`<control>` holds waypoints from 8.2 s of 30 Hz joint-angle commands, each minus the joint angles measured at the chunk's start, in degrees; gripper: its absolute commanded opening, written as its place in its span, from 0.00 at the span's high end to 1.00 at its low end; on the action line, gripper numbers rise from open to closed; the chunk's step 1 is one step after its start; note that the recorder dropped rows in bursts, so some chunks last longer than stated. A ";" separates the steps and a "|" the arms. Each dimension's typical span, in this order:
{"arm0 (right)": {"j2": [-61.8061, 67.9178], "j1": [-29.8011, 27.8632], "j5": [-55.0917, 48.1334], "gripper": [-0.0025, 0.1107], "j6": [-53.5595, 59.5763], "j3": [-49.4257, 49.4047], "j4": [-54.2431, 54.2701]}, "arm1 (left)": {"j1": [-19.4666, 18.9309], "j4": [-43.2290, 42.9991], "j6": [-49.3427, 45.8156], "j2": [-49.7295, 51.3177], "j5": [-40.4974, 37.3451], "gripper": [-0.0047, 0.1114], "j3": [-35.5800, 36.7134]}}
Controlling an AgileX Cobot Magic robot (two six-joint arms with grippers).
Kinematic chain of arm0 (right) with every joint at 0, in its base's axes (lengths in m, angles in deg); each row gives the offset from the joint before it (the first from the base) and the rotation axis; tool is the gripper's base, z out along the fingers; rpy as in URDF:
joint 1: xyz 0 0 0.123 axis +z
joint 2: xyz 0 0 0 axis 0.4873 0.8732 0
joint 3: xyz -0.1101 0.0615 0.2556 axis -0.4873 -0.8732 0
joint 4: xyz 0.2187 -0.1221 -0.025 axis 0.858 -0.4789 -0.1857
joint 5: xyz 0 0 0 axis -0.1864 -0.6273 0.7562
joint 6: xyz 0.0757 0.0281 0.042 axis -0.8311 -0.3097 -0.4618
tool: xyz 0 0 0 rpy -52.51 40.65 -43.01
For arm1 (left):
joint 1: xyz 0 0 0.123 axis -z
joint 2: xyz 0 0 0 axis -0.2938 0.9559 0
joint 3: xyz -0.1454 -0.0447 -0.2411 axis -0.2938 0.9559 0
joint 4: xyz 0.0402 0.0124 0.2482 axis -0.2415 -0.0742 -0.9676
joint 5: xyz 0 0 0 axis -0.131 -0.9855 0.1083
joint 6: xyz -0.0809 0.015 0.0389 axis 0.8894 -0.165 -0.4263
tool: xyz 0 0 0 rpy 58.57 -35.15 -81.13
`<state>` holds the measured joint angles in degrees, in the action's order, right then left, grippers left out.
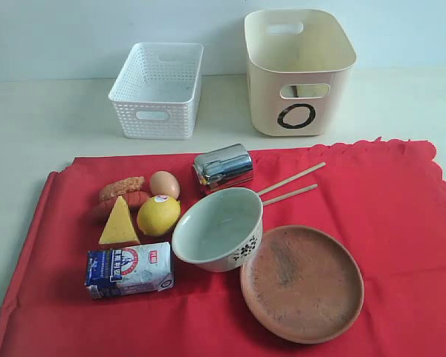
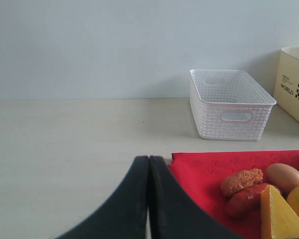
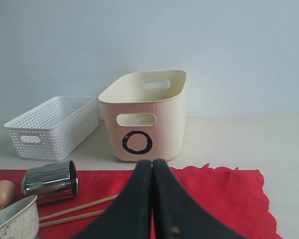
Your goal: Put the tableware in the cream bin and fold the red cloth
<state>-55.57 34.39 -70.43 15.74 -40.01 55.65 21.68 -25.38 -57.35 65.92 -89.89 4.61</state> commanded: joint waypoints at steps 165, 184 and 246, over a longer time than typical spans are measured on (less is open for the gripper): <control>117.45 44.72 -16.31 0.98 40.68 72.81 5.20 | 0.00 0.00 0.00 -0.37 0.13 0.96 0.21; 106.06 44.72 -2.05 0.98 40.87 72.81 10.36 | 0.00 0.00 0.00 -0.37 0.13 0.96 0.21; 130.86 24.63 4.71 0.97 30.20 106.10 22.75 | 0.00 0.00 0.00 -0.37 0.13 0.96 0.21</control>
<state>75.84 59.22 -68.06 45.48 65.23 78.35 21.68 -25.38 -57.35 65.92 -89.89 4.61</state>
